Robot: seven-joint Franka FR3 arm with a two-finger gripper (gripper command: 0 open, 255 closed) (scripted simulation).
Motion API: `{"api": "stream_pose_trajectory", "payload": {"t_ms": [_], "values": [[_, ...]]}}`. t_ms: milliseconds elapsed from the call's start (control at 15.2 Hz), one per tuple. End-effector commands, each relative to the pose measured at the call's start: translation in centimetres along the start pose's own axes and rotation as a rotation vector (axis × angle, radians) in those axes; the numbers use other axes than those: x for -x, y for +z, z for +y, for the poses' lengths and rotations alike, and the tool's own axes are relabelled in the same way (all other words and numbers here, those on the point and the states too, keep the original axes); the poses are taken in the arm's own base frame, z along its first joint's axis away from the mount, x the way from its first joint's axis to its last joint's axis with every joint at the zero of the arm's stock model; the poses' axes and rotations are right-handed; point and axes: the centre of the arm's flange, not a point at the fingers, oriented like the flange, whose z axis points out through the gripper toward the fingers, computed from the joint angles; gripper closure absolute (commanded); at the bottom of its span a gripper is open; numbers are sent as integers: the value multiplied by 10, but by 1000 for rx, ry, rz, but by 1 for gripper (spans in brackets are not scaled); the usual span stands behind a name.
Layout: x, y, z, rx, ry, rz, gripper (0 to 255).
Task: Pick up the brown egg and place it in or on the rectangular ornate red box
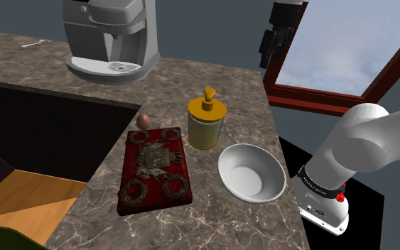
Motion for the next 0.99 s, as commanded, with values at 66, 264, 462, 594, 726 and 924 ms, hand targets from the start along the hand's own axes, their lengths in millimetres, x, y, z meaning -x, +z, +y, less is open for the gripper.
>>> {"api": "stream_pose_trajectory", "payload": {"t_ms": [66, 264, 462, 594, 726, 924], "values": [[-6, 6, -10, 6, -1, 7, 0], [-25, 22, -42, 23, -4, 26, 0], [-44, 39, -73, 41, -7, 46, 0], [-56, 51, -94, 52, -9, 59, 0], [-69, 62, -114, 64, -11, 72, 0], [-88, 80, -145, 82, -14, 91, 0]]}}
